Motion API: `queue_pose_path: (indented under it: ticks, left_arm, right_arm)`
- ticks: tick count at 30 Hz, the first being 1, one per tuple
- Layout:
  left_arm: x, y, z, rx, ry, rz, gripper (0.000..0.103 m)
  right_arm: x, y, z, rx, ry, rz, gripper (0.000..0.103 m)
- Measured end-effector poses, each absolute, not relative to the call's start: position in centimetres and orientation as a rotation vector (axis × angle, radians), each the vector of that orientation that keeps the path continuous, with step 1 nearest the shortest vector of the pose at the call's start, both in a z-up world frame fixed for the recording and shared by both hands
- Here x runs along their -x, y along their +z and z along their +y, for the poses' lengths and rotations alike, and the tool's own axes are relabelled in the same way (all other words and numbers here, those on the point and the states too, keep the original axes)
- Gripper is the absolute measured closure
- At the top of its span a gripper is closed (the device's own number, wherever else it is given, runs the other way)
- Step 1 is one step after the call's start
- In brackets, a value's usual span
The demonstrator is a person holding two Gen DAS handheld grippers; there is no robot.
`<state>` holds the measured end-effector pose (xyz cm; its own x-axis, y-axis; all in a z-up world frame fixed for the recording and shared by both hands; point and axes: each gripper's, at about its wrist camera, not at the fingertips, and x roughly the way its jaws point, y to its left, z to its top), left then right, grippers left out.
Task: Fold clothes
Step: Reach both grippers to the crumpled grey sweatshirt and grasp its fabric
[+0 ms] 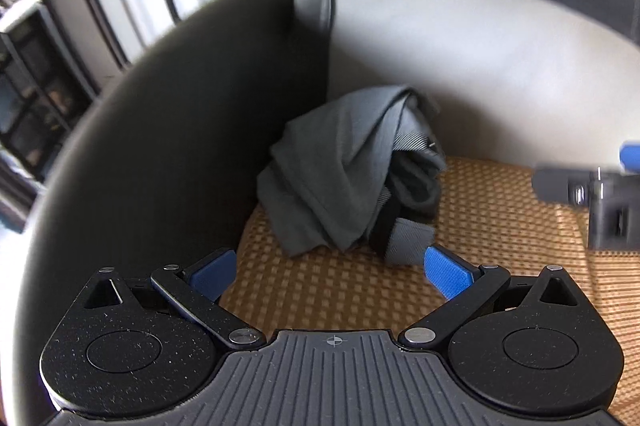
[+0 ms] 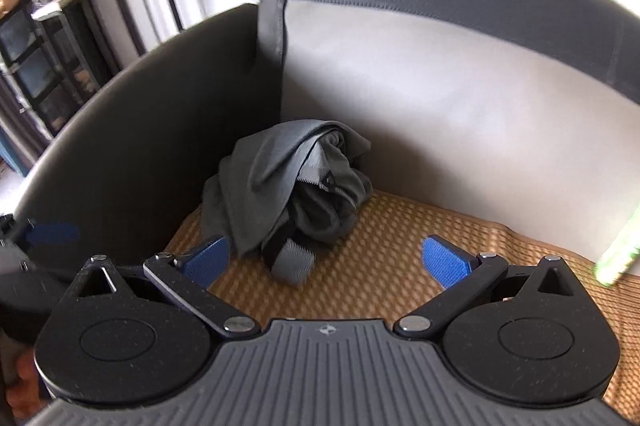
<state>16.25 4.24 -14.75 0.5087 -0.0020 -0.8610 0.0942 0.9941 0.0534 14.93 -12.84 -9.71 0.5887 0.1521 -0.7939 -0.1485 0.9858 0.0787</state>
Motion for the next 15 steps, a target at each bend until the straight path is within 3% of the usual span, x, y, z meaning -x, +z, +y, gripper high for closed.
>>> queue_pose_path:
  ticks: [7,15]
  left_arm:
    - [-24.3,-25.2,6.0,-0.089,-0.072,1.121,0.008]
    - [-28.2,-31.6,5.1,-0.016,-0.09,1.172,0.012]
  right_arm:
    - [-25.8,-18.4,-10.6,-0.004,0.169,0.939,0.001]
    - [-33.7,-25.7,-9.5,-0.034,0.134,1.0,0.008]
